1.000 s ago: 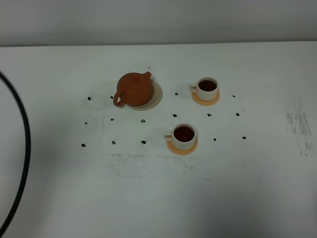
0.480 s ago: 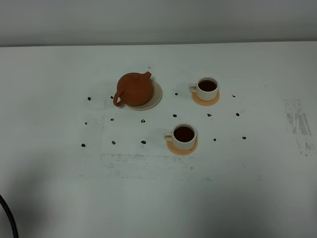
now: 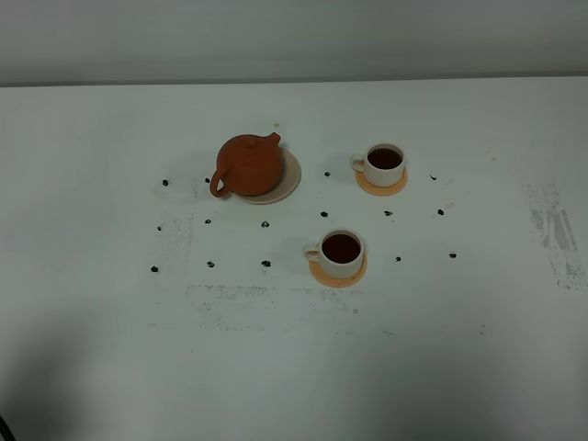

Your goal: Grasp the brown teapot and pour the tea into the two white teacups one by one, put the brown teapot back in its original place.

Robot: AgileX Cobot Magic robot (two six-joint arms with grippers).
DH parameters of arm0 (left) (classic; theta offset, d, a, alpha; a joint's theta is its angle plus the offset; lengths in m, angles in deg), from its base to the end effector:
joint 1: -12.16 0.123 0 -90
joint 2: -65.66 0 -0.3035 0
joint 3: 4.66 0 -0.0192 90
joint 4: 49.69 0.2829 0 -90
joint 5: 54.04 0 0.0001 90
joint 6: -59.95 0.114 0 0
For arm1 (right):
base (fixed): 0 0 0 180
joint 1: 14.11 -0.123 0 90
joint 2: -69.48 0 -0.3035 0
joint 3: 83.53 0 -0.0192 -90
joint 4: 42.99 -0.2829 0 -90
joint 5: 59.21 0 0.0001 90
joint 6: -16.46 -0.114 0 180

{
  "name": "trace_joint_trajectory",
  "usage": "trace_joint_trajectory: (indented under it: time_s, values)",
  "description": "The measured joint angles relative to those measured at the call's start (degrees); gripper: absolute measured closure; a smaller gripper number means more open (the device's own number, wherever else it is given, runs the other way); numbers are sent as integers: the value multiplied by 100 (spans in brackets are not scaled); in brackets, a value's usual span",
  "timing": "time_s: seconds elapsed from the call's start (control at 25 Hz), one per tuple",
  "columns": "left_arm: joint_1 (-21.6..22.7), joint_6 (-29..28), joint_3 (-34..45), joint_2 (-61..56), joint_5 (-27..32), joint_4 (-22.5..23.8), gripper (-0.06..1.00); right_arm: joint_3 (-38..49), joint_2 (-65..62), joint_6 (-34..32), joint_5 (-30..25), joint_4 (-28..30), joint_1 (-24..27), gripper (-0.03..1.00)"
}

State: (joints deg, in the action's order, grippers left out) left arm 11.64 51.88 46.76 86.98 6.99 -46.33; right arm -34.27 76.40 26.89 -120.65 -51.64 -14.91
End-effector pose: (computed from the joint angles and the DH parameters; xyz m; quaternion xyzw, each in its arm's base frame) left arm 0.0640 0.0053 0.2568 -0.0575 0.9175 -0.0003 0.3935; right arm 0.0232 0.0154 0.2810 -0.0869 0.8486 0.0317 0.5209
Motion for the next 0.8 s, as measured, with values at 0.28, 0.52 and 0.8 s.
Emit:
trace_joint_trajectory:
  time_s: [0.28,0.52,0.8]
  values:
    - [0,0,0,-615,5,0,59,0,0,0,0,0,0,52]
    - [0,38,0,-1129,4,-5,59,0,0,0,0,0,0,52]
    - [0,140,0,-1416,6,-10,59,0,0,0,0,0,0,52]
